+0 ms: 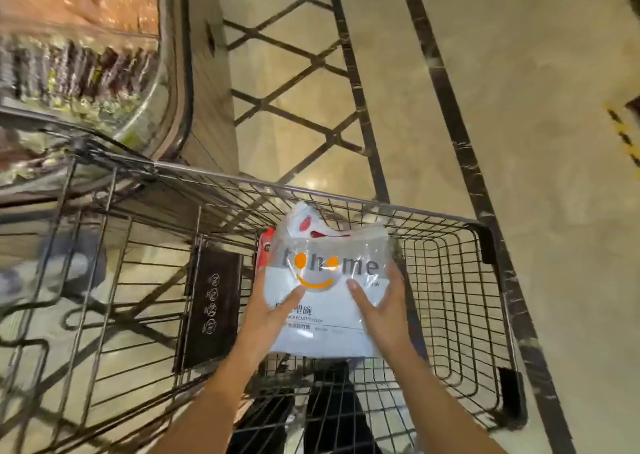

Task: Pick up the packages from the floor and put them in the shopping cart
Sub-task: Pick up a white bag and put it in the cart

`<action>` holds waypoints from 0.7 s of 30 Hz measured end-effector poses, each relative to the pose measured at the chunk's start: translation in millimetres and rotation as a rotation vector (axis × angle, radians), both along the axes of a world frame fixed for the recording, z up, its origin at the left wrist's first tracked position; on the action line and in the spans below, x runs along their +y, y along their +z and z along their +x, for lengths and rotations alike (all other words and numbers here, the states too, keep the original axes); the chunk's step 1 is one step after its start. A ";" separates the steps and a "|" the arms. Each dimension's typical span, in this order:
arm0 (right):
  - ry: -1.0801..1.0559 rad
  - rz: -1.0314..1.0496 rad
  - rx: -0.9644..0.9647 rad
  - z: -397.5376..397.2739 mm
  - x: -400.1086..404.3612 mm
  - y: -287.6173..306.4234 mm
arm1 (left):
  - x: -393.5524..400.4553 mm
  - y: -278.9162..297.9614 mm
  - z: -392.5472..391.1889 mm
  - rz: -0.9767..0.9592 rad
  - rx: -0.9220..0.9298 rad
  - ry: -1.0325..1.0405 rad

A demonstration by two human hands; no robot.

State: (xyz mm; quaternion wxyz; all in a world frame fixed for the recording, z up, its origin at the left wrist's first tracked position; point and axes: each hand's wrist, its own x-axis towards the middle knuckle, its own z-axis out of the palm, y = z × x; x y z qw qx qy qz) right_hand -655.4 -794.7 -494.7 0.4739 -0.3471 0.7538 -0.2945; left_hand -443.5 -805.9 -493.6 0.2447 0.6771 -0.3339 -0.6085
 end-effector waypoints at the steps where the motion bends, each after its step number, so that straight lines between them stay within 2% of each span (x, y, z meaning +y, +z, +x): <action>1: 0.014 0.014 -0.001 -0.2 -6.1 -13.5 | -3.7 -9.9 0.4 0.009 -0.005 0.013; 4: 0.067 0.061 -0.041 4.0 -19.2 -48.1 | -9.3 -44.9 8.3 0.057 -0.021 0.008; 11: 0.158 0.096 -0.080 14.3 -33.3 -103.3 | -26.0 -92.5 36.0 0.173 -0.187 0.068; 15: 0.230 0.138 -0.123 8.8 -41.8 -106.6 | -37.3 -85.3 35.9 0.198 -0.318 -0.014; 19: 0.331 0.160 -0.008 9.0 -52.1 -100.8 | -41.9 -56.0 38.6 0.127 -0.384 -0.088; 21: 0.374 0.119 0.085 14.6 -59.8 -83.3 | -39.1 -30.5 44.3 0.053 -0.489 -0.184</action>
